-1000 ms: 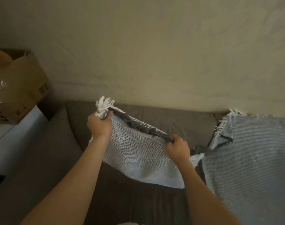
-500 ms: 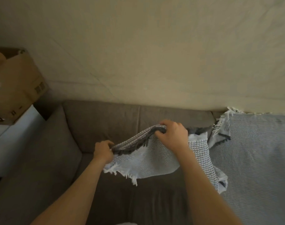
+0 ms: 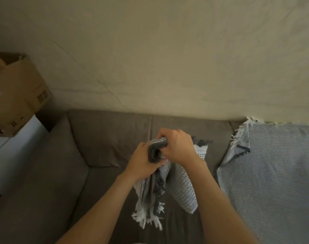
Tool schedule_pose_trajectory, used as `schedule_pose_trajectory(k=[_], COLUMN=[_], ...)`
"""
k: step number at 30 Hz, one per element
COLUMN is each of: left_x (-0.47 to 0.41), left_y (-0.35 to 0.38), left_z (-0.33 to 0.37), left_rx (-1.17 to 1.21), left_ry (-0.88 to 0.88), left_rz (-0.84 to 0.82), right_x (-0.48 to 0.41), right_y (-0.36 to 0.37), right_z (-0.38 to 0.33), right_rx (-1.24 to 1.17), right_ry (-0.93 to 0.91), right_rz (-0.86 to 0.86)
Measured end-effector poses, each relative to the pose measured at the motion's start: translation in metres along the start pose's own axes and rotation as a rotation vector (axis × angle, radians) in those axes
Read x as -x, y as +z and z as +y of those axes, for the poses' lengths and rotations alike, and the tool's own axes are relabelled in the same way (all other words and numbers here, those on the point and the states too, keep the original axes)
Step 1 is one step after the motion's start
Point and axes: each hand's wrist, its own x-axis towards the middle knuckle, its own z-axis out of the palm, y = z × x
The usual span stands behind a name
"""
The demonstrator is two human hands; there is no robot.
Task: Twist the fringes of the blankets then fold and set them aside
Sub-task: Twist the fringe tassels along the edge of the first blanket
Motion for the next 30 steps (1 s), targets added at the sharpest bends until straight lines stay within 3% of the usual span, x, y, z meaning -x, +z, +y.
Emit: schedule_pose_trajectory(k=[8,12,18,24,30], left_x=[0.007,0.005,0.006,-0.006,-0.014], left_y=[-0.015,-0.024,-0.021,-0.024,-0.036], left_z=[-0.009,-0.001,0.006,-0.002,-0.002], left_rx=[0.045,-0.159,-0.552,-0.658,-0.55], left_ry=[0.038,0.136,0.319,0.268,0.171], left_rz=[0.012,0.023,-0.015,-0.12,-0.144], right_x=[-0.003,-0.004,-0.01,-0.009,-0.011], right_y=[0.005,0.017,0.023,0.023,0.024], right_z=[0.002,0.003,0.016,0.025,0.026], right_rx=[0.05,0.091,0.135,0.115,0.095], right_ry=[-0.021,0.062,0.15,0.139,0.138], right_rz=[-0.021,0.136,0.166,0.12,0.108])
